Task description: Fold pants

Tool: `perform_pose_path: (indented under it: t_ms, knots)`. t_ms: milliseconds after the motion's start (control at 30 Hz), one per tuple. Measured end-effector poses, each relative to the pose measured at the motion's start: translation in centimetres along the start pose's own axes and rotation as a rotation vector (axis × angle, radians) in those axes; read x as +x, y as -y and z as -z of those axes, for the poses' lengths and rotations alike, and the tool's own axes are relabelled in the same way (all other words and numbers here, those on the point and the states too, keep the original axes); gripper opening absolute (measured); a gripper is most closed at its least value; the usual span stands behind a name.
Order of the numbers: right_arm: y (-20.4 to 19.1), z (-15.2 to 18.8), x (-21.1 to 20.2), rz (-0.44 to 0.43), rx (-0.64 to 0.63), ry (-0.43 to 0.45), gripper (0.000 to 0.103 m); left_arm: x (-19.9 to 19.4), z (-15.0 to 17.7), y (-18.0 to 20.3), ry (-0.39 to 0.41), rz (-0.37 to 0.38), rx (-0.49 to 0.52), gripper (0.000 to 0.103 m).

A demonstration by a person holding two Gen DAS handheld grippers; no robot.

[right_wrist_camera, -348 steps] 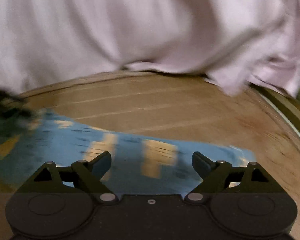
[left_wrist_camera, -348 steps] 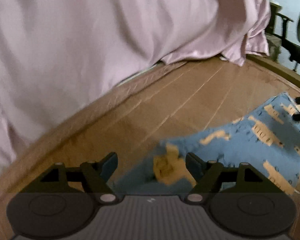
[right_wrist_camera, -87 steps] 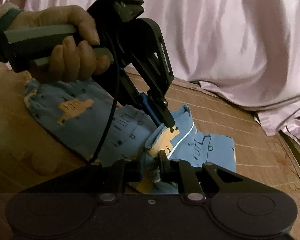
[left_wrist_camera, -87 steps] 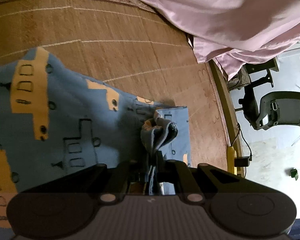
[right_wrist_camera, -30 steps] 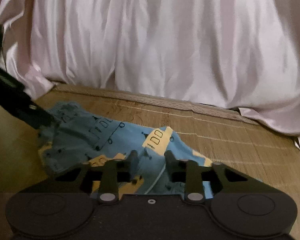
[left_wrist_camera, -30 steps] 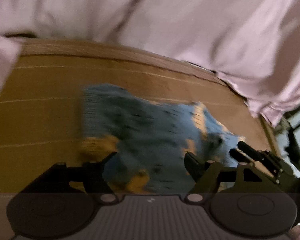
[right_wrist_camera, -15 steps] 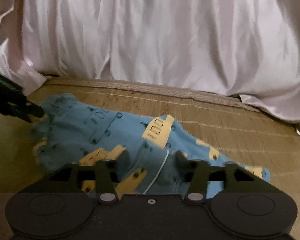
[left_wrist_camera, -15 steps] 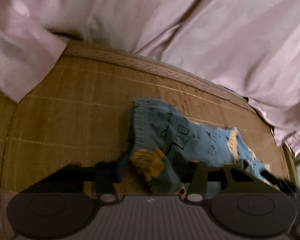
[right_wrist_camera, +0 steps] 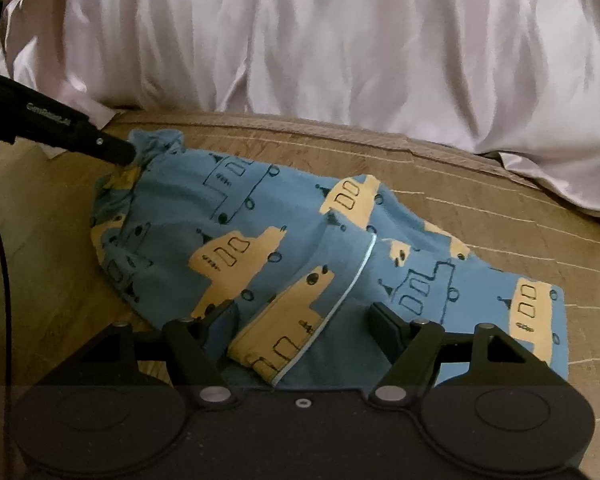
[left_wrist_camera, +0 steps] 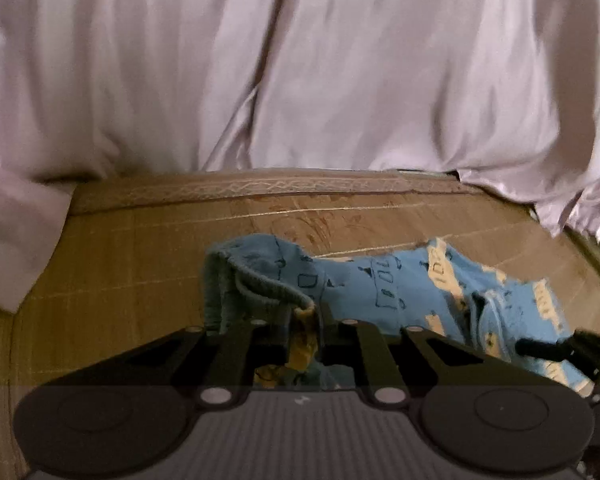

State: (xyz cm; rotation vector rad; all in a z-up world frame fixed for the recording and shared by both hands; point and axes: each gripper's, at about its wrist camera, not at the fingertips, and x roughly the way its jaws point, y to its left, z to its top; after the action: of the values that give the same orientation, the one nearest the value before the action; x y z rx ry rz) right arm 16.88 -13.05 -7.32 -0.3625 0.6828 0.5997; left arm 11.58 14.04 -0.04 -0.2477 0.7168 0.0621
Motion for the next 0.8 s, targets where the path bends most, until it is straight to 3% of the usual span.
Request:
perform_pose_path:
  t_ms: [267,733,800]
  knots:
    - [0.1,0.3,0.1,-0.017,0.027,0.001,0.077,1.6,0.3,-3.5,-0.056,-0.070,-0.139,0.014]
    - [0.6,0.7,-0.2,-0.032,0.049,0.007,0.079,2.4,1.4,-1.3,-0.030,-0.143,0.034,0.022]
    - [0.6,0.6,-0.1,-0.034,0.050,0.007,0.080,2.3,1.3,-1.2,-0.024,-0.161,0.043,0.030]
